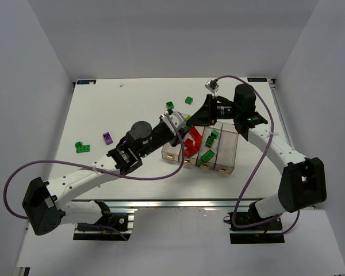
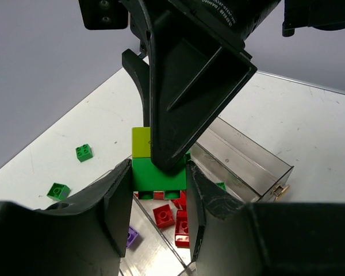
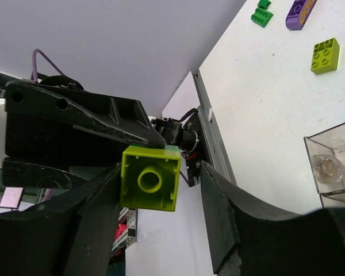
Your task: Sort the legos into containers by color
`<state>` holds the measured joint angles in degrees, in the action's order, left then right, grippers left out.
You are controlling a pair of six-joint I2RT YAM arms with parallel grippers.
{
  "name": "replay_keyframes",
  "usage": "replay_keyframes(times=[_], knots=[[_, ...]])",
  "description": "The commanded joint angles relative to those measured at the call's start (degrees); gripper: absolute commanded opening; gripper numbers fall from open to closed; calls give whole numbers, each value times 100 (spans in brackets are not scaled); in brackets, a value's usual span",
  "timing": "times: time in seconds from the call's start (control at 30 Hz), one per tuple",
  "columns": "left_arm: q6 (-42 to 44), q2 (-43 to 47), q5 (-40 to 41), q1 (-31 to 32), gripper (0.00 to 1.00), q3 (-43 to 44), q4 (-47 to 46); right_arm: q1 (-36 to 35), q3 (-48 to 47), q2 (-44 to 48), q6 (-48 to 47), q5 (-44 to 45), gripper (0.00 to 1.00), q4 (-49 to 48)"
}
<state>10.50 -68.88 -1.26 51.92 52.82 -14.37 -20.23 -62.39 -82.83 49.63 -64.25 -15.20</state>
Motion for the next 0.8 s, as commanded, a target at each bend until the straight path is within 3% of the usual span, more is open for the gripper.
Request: replay_keyframes(times=[0.0, 0.27, 0.4, 0.57, 0.6, 0.63, 0.77], knots=[[-39, 235, 38, 20, 0, -140, 13, 37, -89, 232, 91, -53, 59, -317], [-75, 314, 47, 20, 0, -228, 57, 54, -71, 249, 117, -53, 60, -352], [-84, 349, 47, 20, 0, -246, 22, 54, -63, 241, 135, -114, 49, -378], [-101, 332, 47, 20, 0, -228, -13, 54, -28, 206, 153, -176, 45, -396], [-92, 332, 47, 20, 0, -211, -13, 63, -19, 206, 153, -193, 41, -405], [-92, 323, 47, 20, 0, -210, 4, 54, -10, 206, 161, -202, 30, -474], [-101, 323, 38, 20, 0, -254, 13, 80, -19, 206, 258, -272, 8, -624]])
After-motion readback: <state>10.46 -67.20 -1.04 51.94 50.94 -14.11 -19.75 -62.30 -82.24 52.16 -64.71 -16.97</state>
